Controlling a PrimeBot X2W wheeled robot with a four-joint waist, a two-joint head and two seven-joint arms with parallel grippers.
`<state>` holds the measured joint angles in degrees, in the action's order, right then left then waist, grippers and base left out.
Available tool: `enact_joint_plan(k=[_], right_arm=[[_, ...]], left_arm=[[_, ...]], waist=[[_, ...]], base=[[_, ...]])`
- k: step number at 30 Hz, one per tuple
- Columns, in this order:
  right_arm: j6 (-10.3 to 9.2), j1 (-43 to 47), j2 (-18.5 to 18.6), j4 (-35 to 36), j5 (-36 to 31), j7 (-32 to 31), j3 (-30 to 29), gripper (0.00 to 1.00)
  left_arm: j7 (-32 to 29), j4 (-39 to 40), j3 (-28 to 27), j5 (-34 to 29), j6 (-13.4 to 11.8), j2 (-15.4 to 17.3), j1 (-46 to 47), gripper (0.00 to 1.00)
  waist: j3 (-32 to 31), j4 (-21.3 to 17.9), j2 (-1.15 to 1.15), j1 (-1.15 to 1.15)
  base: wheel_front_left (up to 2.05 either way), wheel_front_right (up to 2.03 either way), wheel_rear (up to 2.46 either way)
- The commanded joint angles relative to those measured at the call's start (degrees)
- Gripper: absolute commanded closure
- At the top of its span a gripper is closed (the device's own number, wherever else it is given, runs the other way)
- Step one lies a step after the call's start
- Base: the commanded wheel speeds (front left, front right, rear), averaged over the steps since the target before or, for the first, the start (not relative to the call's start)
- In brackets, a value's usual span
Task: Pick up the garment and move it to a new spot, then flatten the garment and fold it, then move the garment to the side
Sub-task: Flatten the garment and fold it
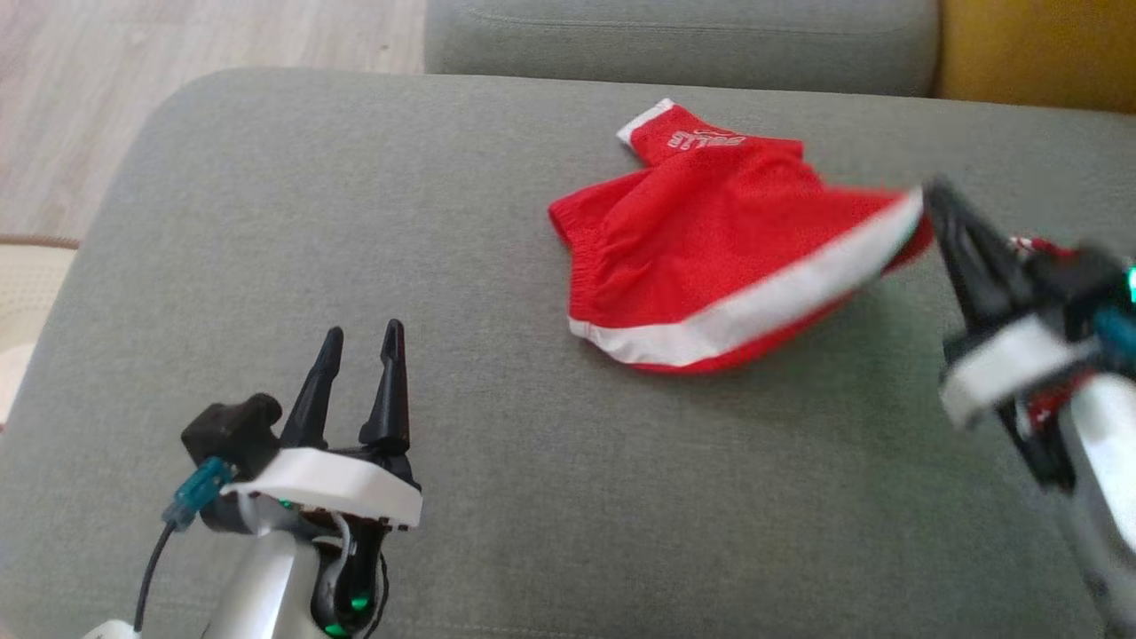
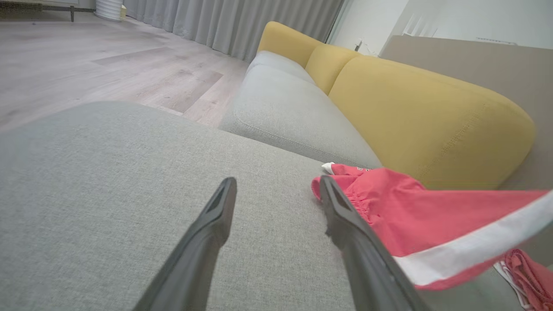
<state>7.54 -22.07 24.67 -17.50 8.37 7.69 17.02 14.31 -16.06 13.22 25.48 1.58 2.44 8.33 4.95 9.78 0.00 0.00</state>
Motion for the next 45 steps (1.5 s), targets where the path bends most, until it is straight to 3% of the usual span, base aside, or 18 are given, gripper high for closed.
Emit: enact_joint_plan(k=[1,9,10,11,16,20,27,30,33,40,45], right_arm=[[-0.05,0.71,2.05,3.02,0.52,-1.07,0.38,1.00],[-0.05,9.14,2.40,4.30,1.75,-5.69,-3.02,1.00],[-0.05,9.49,2.10,4.21,1.98,-6.18,-2.95,0.87],[-0.05,9.83,1.94,4.03,2.03,-6.90,-2.78,0.00],[-0.05,11.10,1.50,4.44,2.54,-8.60,-1.83,0.00],[-0.05,12.76,-0.63,5.36,2.36,-8.97,-6.17,0.00],[-0.05,17.71,-11.89,10.51,2.41,-5.82,-17.07,0.00],[-0.05,20.25,-17.28,12.30,1.98,-4.31,-19.00,0.00],[-0.05,21.69,-20.18,12.83,1.90,-2.98,-20.04,0.00],[-0.05,20.47,-21.66,12.81,1.98,-1.05,-20.96,0.00],[-0.05,19.09,-21.76,13.27,2.33,-1.12,-21.26,0.00]], left_arm=[[0.69,1.67,-2.23,-0.55,0.22,0.43,2.17,0.00],[0.69,0.87,-1.94,-1.35,0.93,0.43,2.65,0.00],[0.69,0.75,-1.88,-1.42,1.01,0.43,2.68,0.00],[0.69,0.68,-1.88,-1.46,1.06,0.43,2.70,0.00],[0.69,0.47,-1.96,-1.67,1.19,0.43,2.69,0.00],[0.69,0.42,-1.88,-1.81,1.28,0.43,2.73,0.00],[0.69,0.76,-0.67,-1.59,1.98,0.43,2.65,0.00],[0.69,0.82,0.28,-1.10,2.47,0.43,2.50,0.00],[0.69,0.89,0.98,-0.32,2.88,0.43,2.60,0.00],[0.69,-0.77,3.49,-0.46,4.13,0.43,3.84,0.00],[0.48,-7.65,8.37,-2.20,5.34,1.24,7.22,0.00]], waist=[[0.11,-0.91,0.00,0.00],[0.58,-3.18,0.00,0.00],[0.59,-3.30,0.00,0.00],[0.60,-3.42,0.00,0.00],[0.45,-3.87,0.00,0.00],[-0.12,-4.38,0.00,0.00],[-0.86,-5.19,0.00,0.00],[-0.70,-5.79,0.00,0.00],[-0.17,-6.55,0.00,0.00],[0.91,-8.20,0.00,0.00],[2.12,-9.57,0.00,0.00]], base=[[0.00,0.00,0.00],[0.00,0.00,0.00],[0.00,0.00,0.00],[0.00,0.00,0.00],[0.00,0.00,0.00],[0.00,0.00,0.00],[0.00,0.00,0.00],[0.00,0.00,0.00],[0.00,0.00,0.00],[0.00,0.00,0.00],[0.00,0.00,0.00]])
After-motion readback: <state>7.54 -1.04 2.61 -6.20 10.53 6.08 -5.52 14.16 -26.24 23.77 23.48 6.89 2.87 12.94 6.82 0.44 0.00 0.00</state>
